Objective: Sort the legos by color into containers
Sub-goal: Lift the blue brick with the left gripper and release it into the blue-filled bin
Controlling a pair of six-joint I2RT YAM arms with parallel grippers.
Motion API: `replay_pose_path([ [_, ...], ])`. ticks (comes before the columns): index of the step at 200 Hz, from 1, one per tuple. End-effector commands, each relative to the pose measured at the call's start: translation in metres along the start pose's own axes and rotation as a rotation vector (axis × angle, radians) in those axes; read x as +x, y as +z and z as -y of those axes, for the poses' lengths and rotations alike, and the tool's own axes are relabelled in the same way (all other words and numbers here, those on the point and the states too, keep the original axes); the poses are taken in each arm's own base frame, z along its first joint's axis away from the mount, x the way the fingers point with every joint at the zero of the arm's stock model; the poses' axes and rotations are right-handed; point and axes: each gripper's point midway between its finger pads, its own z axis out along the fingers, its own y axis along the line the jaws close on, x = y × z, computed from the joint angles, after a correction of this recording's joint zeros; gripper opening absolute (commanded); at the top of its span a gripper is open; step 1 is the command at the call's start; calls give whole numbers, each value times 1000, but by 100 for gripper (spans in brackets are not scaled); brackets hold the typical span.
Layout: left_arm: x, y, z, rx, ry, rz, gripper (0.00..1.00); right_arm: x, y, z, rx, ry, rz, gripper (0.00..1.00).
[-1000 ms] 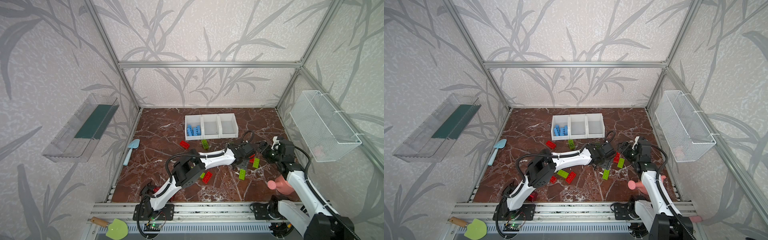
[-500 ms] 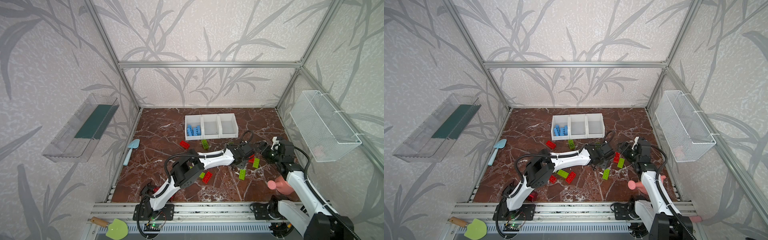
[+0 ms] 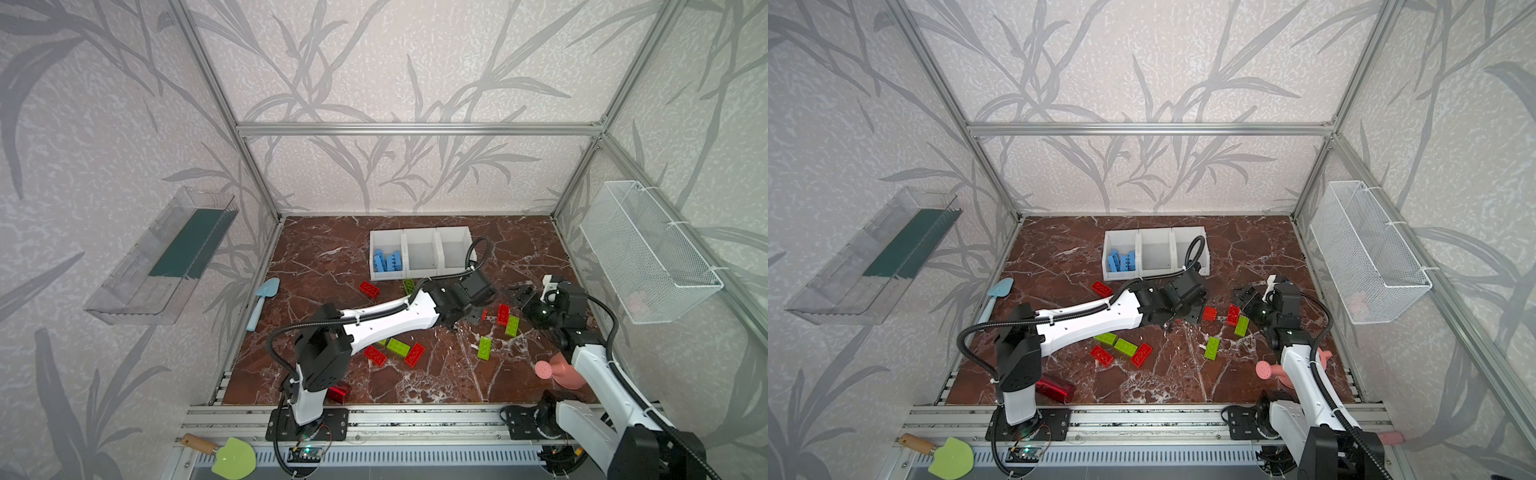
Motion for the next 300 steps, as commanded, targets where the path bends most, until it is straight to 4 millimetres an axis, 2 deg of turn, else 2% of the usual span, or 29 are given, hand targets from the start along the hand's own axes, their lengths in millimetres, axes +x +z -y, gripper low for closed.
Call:
replay_pose_path([
  [1, -17, -11, -57, -117, -59, 47, 60, -2, -3, -10, -59, -33, 15, 84],
  [30, -39, -25, -115, -159, -184, 105, 60, 0, -4, -13, -87, -42, 21, 84],
  [54, -53, -24, -161, -220, -243, 112, 60, 2, -3, -14, -97, -39, 17, 84],
  [101, -71, 5, -221, -293, -327, 64, 60, 7, -2, -18, -125, -41, -1, 84],
  [136, -84, 29, -253, -330, -367, 20, 60, 10, -2, -22, -142, -50, -5, 84],
  [171, -85, 48, -270, -350, -380, -24, 60, 11, -4, -25, -152, -56, -4, 84],
  [200, -84, 58, -276, -360, -379, -45, 62, 13, -4, -28, -165, -60, -9, 84],
  [236, -87, 62, -283, -377, -364, -56, 75, 13, -3, -30, -168, -62, -15, 84],
  [259, -92, 58, -284, -383, -360, -52, 86, 15, -4, -31, -170, -67, -22, 84],
  [300, -96, 34, -276, -357, -391, -16, 90, 19, -6, -43, -187, -133, -38, 84],
])
